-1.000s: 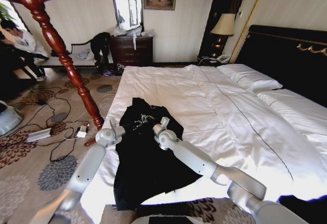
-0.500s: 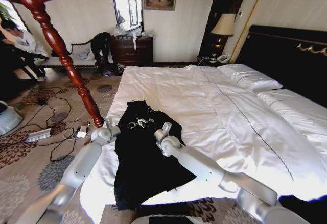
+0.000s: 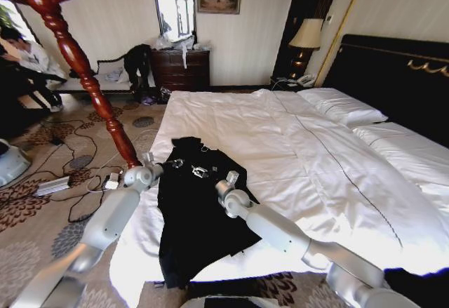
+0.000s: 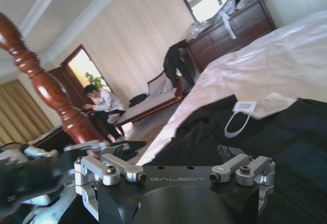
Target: Pick up the clothes from the bed and hang them on the clothes hanger.
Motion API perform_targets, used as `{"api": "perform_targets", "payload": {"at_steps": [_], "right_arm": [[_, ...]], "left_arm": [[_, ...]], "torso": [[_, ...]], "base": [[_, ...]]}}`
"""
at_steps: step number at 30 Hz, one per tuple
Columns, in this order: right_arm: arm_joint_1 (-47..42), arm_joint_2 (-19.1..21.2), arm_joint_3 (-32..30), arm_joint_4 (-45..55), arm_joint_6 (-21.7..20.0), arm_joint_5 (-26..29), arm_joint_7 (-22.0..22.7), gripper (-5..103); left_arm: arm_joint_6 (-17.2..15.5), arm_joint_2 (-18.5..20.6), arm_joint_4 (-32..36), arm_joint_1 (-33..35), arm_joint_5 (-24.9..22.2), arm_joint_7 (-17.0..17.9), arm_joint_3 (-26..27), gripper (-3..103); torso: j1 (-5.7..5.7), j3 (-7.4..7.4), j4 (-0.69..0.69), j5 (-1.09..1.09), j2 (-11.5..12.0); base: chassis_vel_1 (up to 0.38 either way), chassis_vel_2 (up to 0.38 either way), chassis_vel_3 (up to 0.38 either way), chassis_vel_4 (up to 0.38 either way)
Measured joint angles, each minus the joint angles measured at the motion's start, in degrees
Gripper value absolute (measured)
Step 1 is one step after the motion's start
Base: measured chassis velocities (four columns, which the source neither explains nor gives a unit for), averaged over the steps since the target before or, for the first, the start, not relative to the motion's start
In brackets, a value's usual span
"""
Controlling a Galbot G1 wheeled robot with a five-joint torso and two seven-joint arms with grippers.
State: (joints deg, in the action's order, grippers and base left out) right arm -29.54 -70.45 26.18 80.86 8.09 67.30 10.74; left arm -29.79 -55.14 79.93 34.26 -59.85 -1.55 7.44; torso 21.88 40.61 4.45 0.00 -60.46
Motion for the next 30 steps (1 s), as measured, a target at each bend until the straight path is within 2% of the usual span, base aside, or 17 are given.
{"api": "perform_targets", "payload": {"at_steps": [1,3,6,8,10,11,13,14,15,17,18,19,20,24,25,28,30], "right_arm": [[0.1,-0.4,-0.5,-0.8,-0.1,0.0,0.6,100],[0.2,-0.7,-1.1,-1.2,-0.3,0.0,1.3,100],[-0.1,-0.3,-4.7,-0.7,-3.8,-0.1,6.7,100],[-0.6,0.4,-6.2,0.2,-5.5,-0.1,9.4,100],[-3.2,4.1,-10.9,4.2,-9.3,1.4,15.7,100],[-3.2,4.1,-10.9,4.2,-9.3,1.4,15.7,100],[-7.7,10.0,-16.2,11.5,-12.4,5.2,22.2,100],[-10.0,11.9,-18.5,14.7,-13.8,7.1,25.0,100],[-10.0,11.9,-18.5,14.7,-13.8,7.1,25.0,100],[-15.4,14.8,-23.4,20.4,-17.0,10.8,30.7,100],[-19.3,16.3,-26.7,23.3,-18.8,12.8,33.7,100],[-22.7,17.2,-30.0,25.5,-19.8,14.2,35.5,100],[-22.7,17.2,-30.0,25.5,-19.8,14.2,35.5,100],[-37.6,18.4,-45.1,33.8,-21.5,17.8,38.0,100],[-37.6,18.4,-45.1,33.8,-21.5,17.8,38.0,100],[-46.7,15.3,-53.0,39.1,-21.5,19.9,38.5,100],[-48.4,14.1,-54.5,40.3,-21.4,20.5,38.7,100]], "left_arm": [[0.4,0.5,1.1,0.9,0.3,0.6,1.0,60],[0.7,0.7,2.3,1.7,0.2,1.2,2.1,60],[2.9,2.4,9.1,5.8,1.2,5.7,6.3,77],[3.7,3.3,11.7,7.5,2.5,7.2,7.3,82],[6.6,4.5,17.5,11.5,7.7,10.6,8.9,92],[6.6,4.5,17.5,11.5,7.7,10.6,8.9,92],[9.8,4.5,20.7,15.7,15.0,12.4,9.6,99],[11.5,4.2,21.7,18.1,18.4,13.0,10.2,99],[11.5,4.2,21.7,18.1,18.4,13.0,10.2,99],[14.3,2.9,23.5,22.9,24.6,13.7,12.0,100],[15.2,1.8,24.6,25.5,26.9,13.9,13.4,100],[15.5,1.0,25.5,27.2,27.7,14.1,14.4,100],[15.5,1.0,25.5,27.2,27.7,14.1,14.4,100],[15.3,-2.0,29.4,33.0,28.2,14.8,18.1,100],[15.3,-2.0,29.4,33.0,28.2,14.8,18.1,100],[14.6,-3.1,30.0,34.4,27.8,15.4,19.4,100],[14.5,-3.1,30.1,34.7,27.6,15.5,19.6,100]], "torso": [[0.0,0.0,0.0,-0.01,0.0],[0.0,0.0,0.0,-0.01,0.0],[0.0,0.0,0.0,0.0,0.0],[0.0,0.0,-0.02,0.01,0.0],[0.0,0.0,-0.06,0.02,0.0],[0.0,0.0,-0.06,0.02,0.0],[-0.01,-0.01,0.09,-0.01,0.0],[0.0,-0.01,0.11,-0.01,0.0],[0.0,-0.01,0.11,-0.01,0.0],[-0.01,-0.01,0.05,0.03,0.0],[-0.01,-0.01,-0.04,0.01,0.0],[-0.01,-0.01,-0.04,0.01,0.0],[-0.01,-0.01,-0.04,0.01,0.0],[-0.02,-0.02,0.05,0.03,0.0],[-0.02,-0.02,0.05,0.03,0.0],[-0.02,-0.02,0.03,0.0,0.0],[-0.03,-0.02,0.01,0.0,0.0]], "base": [[0.0,0.0,0.0,0.0],[0.0,0.0,0.0,0.0],[0.0,0.0,0.0,0.0],[0.0,0.0,0.0,0.0],[0.0,0.0,0.0,0.0],[0.0,0.0,0.0,0.0],[0.0,0.0,0.0,0.0],[0.0,0.0,0.0,0.0],[0.0,0.0,0.0,0.0],[0.0,0.0,0.0,0.0],[0.0,0.0,0.0,0.0],[0.0,0.0,0.0,0.0],[0.0,0.0,0.0,0.0],[0.0,0.0,0.0,0.0],[0.0,0.0,0.0,0.0],[0.0,0.0,0.0,0.0],[0.0,0.0,0.0,0.0]]}}
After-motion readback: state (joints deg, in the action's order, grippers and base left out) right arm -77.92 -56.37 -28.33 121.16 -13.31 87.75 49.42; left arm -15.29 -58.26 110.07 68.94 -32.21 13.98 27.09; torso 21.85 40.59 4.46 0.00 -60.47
